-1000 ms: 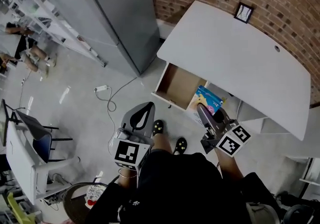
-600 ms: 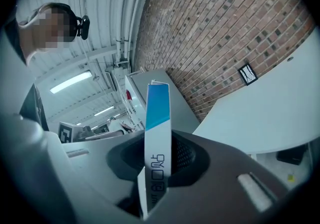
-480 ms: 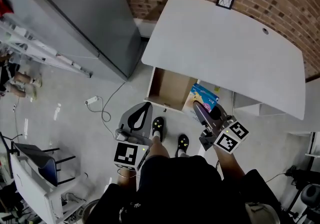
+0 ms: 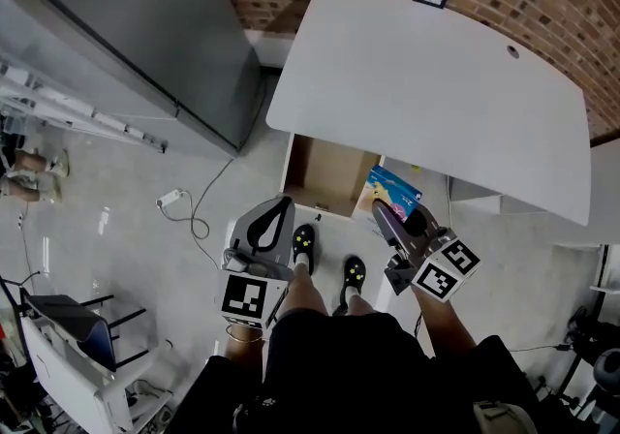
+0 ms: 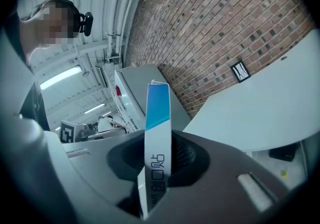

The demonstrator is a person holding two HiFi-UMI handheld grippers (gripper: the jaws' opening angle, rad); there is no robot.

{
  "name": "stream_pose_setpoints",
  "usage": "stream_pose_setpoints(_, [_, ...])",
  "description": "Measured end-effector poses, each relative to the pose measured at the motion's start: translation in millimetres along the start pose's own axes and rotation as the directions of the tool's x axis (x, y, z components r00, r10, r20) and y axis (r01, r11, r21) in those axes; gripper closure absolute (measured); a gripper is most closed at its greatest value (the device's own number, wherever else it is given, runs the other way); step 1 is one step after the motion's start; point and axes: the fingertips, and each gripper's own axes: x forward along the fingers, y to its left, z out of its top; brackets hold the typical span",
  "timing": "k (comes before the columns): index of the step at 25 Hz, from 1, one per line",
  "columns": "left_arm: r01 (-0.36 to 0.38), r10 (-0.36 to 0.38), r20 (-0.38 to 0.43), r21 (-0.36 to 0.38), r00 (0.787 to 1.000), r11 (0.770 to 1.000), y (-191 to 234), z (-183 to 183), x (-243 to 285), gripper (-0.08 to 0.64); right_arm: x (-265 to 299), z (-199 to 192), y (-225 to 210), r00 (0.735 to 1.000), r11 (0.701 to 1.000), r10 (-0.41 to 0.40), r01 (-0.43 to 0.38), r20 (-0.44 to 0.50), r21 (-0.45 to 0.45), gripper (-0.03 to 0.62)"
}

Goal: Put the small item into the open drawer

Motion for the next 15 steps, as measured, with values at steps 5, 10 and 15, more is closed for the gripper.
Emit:
stream_pose_setpoints(5, [0.017, -0.017, -0.019, 0.000, 1.000, 1.000, 10, -16, 14, 0.563, 12, -12, -11, 1.000, 1.000, -0.018, 0.018, -0.025, 0.005, 0.511])
stream_pose_setpoints(10, [0.023, -0.024, -0.040, -0.015, 0.999, 1.000, 21, -34, 25, 0.563, 23, -27, -21, 0.998, 0.999, -0.039, 0.039, -0.047, 0.003, 0.511])
stream_pose_setpoints(15, [0.031, -0.031, -0.071, 0.002, 0.997, 1.000, 28, -55, 40, 0.563, 31, -45, -38, 0.996, 0.998, -0.060, 0.060, -0.071, 0.011, 0.511])
